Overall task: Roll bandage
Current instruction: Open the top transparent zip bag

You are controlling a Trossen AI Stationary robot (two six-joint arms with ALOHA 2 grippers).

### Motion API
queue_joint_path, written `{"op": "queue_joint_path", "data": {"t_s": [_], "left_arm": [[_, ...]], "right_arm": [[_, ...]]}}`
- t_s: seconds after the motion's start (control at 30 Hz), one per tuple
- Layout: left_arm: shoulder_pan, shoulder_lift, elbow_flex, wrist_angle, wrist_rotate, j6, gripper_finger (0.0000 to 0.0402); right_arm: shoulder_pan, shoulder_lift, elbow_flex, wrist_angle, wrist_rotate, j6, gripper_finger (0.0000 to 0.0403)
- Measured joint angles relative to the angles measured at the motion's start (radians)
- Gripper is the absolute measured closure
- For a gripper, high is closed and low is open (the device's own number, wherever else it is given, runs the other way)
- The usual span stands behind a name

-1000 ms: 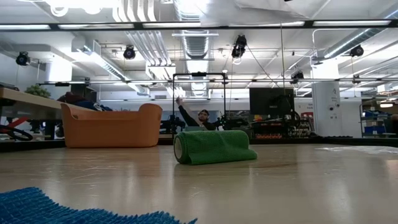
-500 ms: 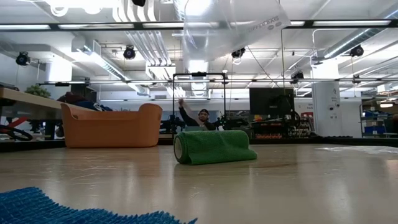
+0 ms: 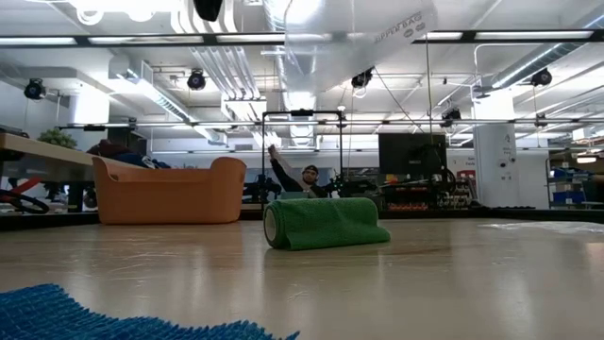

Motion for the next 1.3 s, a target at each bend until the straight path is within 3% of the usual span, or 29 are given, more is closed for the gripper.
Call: {"op": "queue_joint_path", "data": {"t_s": [0.13, 0.37, 0.6, 1.3], "left_arm": [[0.004, 0.003, 0.000, 0.004, 0.010, 0.022, 0.0401], [0.004, 0.036, -0.001, 0.057, 0.247, 0.079, 0.0401], [0.017, 0.039, -0.001, 0.074, 0.183, 0.053, 0.0401], [0.018, 0.039, -0.001, 0.069, 0.236, 0.086, 0.0401]], "right_arm": [[-0.002, 0.000, 0.000, -0.002, 0.023, -0.003, 0.0403], [-0.011, 0.000, 0.000, -0.012, 0.139, 0.005, 0.0403], [-0.011, 0.000, 0.000, -0.050, 0.057, 0.024, 0.0403], [-0.029, 0.000, 0.000, -0.073, 0.004, 0.042, 0.0403]]}}
